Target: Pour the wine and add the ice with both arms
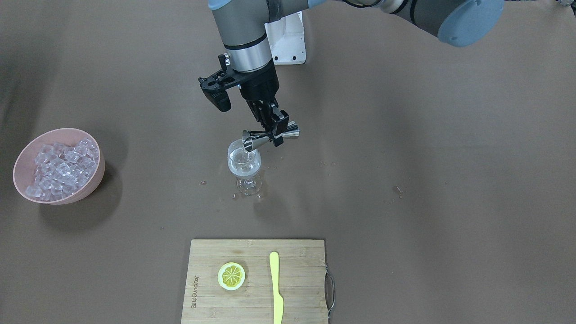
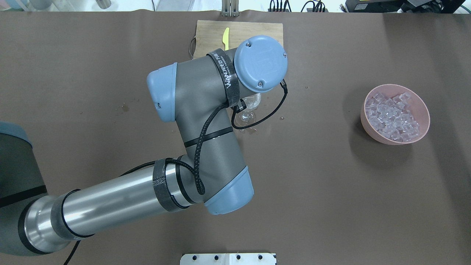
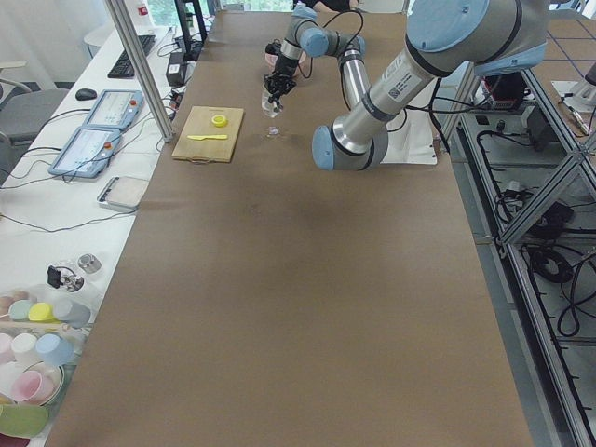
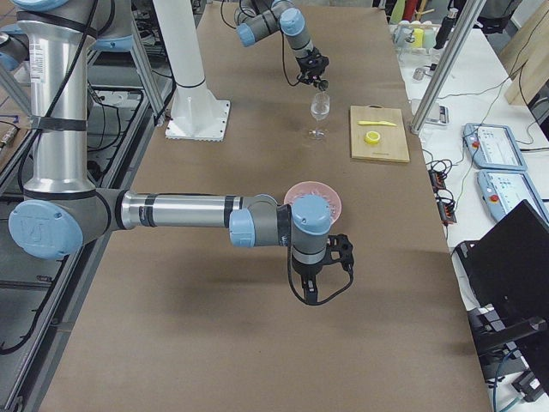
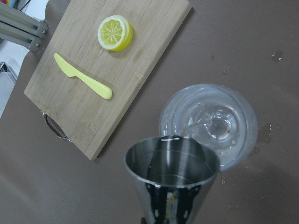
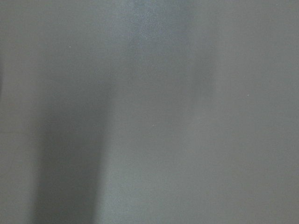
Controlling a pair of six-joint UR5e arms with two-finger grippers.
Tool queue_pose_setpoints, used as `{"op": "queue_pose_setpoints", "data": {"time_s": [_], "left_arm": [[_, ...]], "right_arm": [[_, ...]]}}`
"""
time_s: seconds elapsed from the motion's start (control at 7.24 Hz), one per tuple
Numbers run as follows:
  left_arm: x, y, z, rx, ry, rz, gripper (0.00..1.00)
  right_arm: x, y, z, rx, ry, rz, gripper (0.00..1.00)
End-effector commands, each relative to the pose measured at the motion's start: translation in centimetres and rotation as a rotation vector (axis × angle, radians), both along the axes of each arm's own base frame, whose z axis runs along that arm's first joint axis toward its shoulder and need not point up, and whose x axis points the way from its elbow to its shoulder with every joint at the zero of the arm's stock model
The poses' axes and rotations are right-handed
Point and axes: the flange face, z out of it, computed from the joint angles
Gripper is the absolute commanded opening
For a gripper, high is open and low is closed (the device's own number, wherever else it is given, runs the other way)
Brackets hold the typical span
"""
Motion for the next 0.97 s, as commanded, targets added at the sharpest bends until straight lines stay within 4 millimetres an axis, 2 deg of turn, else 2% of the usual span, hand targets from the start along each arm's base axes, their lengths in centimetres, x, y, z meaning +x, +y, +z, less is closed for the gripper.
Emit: {"op": "queue_pose_setpoints", "data": {"time_s": [0.0,0.69,0.83], "left_arm": [[0.1,-0.2,0.3,-0.007,-0.056,-0.011,0.00],[-0.4,0.1,-2.7,-0.003,-0.176,-0.015,0.00],[1.3,1.0,-2.8,0.027,-0.219,-0.011,0.00]], "right_arm": [[0.0,0.0,0.2,-0.003,-0.001,0.000,1.00],[0.0,0.0,0.2,-0.004,-0.001,0.000,1.00],[0.0,0.0,0.2,-0.003,-0.001,0.000,1.00]]}}
